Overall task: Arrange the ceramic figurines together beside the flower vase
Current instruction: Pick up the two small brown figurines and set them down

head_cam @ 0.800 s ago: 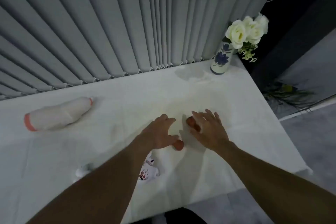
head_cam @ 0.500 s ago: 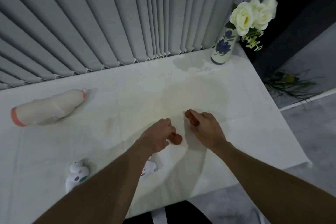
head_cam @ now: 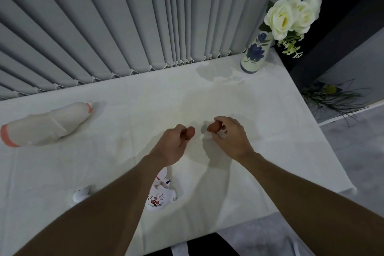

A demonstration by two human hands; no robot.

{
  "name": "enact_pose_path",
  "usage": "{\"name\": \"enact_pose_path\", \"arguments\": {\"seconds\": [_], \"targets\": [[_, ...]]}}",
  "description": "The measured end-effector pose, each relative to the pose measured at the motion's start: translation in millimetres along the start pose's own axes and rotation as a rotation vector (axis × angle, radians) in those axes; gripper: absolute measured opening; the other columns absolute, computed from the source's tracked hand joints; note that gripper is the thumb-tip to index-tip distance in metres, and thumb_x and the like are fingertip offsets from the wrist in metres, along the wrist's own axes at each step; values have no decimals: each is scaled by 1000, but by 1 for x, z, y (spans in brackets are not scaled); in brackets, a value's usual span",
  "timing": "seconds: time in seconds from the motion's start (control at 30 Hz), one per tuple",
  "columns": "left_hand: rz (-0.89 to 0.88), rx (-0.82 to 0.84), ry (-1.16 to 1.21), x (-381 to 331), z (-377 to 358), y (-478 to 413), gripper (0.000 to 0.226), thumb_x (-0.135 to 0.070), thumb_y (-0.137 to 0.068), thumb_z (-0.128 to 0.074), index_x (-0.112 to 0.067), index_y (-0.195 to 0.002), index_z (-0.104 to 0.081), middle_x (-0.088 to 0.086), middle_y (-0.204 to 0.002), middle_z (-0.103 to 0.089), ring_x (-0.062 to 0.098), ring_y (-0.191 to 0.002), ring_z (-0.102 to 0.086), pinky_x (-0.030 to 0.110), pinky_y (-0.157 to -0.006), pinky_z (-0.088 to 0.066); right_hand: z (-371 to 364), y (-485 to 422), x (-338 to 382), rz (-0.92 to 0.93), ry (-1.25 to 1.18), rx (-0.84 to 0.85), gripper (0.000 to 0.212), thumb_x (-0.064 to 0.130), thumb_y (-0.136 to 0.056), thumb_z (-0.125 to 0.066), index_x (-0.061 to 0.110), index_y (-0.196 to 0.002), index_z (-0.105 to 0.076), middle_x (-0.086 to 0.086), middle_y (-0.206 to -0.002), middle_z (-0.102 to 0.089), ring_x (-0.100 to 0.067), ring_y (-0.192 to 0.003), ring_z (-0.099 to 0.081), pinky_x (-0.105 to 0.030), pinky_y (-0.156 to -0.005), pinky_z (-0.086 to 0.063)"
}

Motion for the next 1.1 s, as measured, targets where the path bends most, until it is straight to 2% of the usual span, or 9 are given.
{"name": "enact_pose_path", "arguments": {"seconds": [0.23, 0.4, 0.5, 0.57, 0.7, 0.8, 0.9, 1.0, 1.1], "targets": [[20, -81, 109, 10, -4, 3, 27, -6, -83, -65, -12, -109, -60, 6, -108, -64, 23, -98, -62, 37, -92, -53, -10, -3, -7, 44, -42, 29, 11, 10, -95, -69, 14, -104, -74, 1, -107, -77, -21, -105, -68, -40, -98, -53], [80, -158, 188, 12, -5, 2, 31, -20, -74, -83, -20, -97, -62, -8, -101, -47, 1, -86, -56, 9, -83, -46, -11, -3, -6, 50, -35, 11, 13, 8, -93, -68, 12, -104, -73, -1, -107, -77, -24, -104, -68, -37, -97, -53], [49, -213, 128, 7, -1, 2, 23, -13, -77, -77, -19, -96, -65, 0, -95, -57, 14, -84, -58, 32, -85, -53, -11, -2, -7, 40, -26, 15, 14, 10, -94, -68, 10, -107, -73, -2, -108, -77, -26, -106, -67, -38, -98, -52], [40, -215, 161, 6, 1, 3, 35, -4, -77, -74, -16, -108, -64, 1, -98, -64, 19, -90, -62, 36, -88, -54, -11, -1, -7, 35, -30, 15, 15, 10, -94, -67, 10, -108, -73, -3, -109, -77, -26, -106, -67, -40, -98, -52], [134, -229, 276, 15, 2, 5, 60, -2, -70, -79, -17, -125, -57, 1, -107, -62, 15, -93, -61, 24, -88, -51, -13, 0, -8, 9, -51, 19, 14, 12, -94, -69, 11, -107, -72, -2, -110, -75, -26, -109, -65, -40, -99, -52], [189, -280, 287, 18, 2, 6, 54, -11, -70, -85, -18, -117, -60, 2, -102, -64, 15, -88, -61, 22, -84, -49, -14, 1, -8, -7, -72, 10, 11, 15, -93, -71, 11, -104, -72, -1, -107, -75, -25, -107, -65, -37, -95, -53], [117, -293, 286, 11, 2, 7, 39, 0, -77, -76, -16, -109, -62, -6, -90, -72, 14, -88, -66, 27, -88, -54, -15, 1, -6, 12, -89, 29, 7, 10, -93, -70, 12, -100, -72, -1, -105, -76, -23, -104, -67, -37, -95, -54], [67, -295, 275, 8, 2, 6, 39, 8, -79, -70, -11, -111, -62, -18, -81, -68, -3, -83, -64, 10, -85, -50, -15, 4, -3, 75, -88, 22, 14, 2, -90, -68, 16, -88, -70, 2, -93, -75, -16, -91, -68, -24, -86, -53], [99, -264, 239, 11, 3, 5, 45, 2, -80, -72, -9, -122, -59, -16, -88, -67, 9, -88, -64, 7, -83, -45, -15, 8, 0, 116, -108, 6, 24, -6, -86, -64, 17, -82, -66, 2, -86, -71, -15, -84, -66, -19, -77, -50]]}}
Point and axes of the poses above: each hand's wrist, its own y-axis away from the middle knuckle, its own z-axis out of the back of the hand, x = y × z, the point moved 6 cm from there along -y, towards the middle knuckle
